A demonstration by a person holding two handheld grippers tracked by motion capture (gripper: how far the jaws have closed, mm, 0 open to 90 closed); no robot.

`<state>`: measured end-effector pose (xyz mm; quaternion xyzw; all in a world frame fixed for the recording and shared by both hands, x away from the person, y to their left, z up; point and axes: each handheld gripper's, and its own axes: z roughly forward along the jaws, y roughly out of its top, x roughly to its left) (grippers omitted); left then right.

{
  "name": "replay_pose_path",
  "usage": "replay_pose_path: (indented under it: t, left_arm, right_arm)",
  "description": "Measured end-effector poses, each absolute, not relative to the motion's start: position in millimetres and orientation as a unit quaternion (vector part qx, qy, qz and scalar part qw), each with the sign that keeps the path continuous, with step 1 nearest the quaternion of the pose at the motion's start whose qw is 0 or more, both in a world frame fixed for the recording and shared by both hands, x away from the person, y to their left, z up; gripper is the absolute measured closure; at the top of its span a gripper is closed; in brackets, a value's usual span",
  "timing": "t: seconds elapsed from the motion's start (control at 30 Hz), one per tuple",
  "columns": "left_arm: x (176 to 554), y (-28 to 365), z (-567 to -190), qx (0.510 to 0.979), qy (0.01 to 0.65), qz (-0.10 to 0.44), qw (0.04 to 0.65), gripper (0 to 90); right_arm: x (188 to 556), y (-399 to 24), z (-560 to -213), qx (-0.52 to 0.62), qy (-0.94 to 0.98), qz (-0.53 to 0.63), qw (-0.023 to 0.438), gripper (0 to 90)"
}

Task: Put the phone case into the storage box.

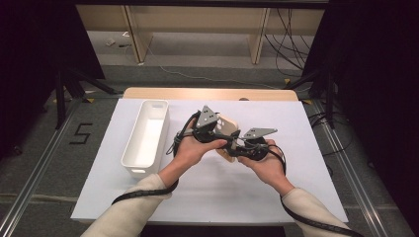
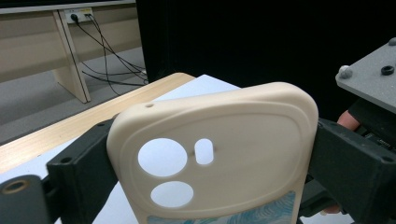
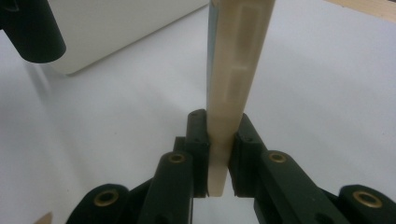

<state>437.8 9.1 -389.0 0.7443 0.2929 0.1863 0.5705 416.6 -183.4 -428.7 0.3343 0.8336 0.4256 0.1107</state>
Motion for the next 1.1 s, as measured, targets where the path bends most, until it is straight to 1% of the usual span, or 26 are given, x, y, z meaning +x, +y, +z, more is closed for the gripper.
replay_pose_path:
  t: [0.3,0.4,0.47,0.53,0.67,0.7,0.77,0.87,0.93,1.1]
  left_arm:
    - [437.1,10.7,-386.2,0.743,0.291,0.187,0.572,9.9]
    - [437.0,11.5,-384.9,0.742,0.293,0.186,0.574,10.4]
    - [436.6,11.9,-384.0,0.739,0.295,0.186,0.576,10.8]
    - [436.5,12.9,-382.4,0.738,0.295,0.187,0.577,10.9]
    - [437.5,17.5,-378.0,0.735,0.294,0.193,0.58,11.1]
    - [437.7,19.0,-377.0,0.734,0.295,0.195,0.58,11.1]
    - [438.3,22.8,-374.9,0.733,0.296,0.2,0.579,11.2]
    - [438.7,28.3,-371.8,0.729,0.298,0.204,0.581,11.2]
    - [438.3,32.1,-369.8,0.728,0.299,0.206,0.581,11.2]
    - [436.6,41.6,-366.0,0.724,0.301,0.214,0.582,11.3]
  right_arm:
    - [416.9,-183.1,-429.0,0.331,0.83,0.434,0.114,79.5]
    - [416.8,-183.1,-428.9,0.329,0.827,0.439,0.121,77.5]
    - [416.8,-183.1,-428.6,0.33,0.824,0.444,0.122,74.7]
    - [417.1,-183.6,-428.4,0.331,0.822,0.446,0.124,68.6]
    - [419.1,-186.2,-429.5,0.336,0.811,0.463,0.12,50.8]
    - [419.6,-187.2,-429.2,0.337,0.808,0.469,0.115,44.8]
    - [419.5,-188.3,-428.5,0.337,0.803,0.477,0.122,30.2]
    - [418.5,-191.3,-428.3,0.322,0.801,0.49,0.119,17.0]
    - [418.0,-193.2,-429.1,0.316,0.801,0.495,0.117,16.0]
    - [415.5,-195.6,-431.1,0.312,0.8,0.496,0.132,15.6]
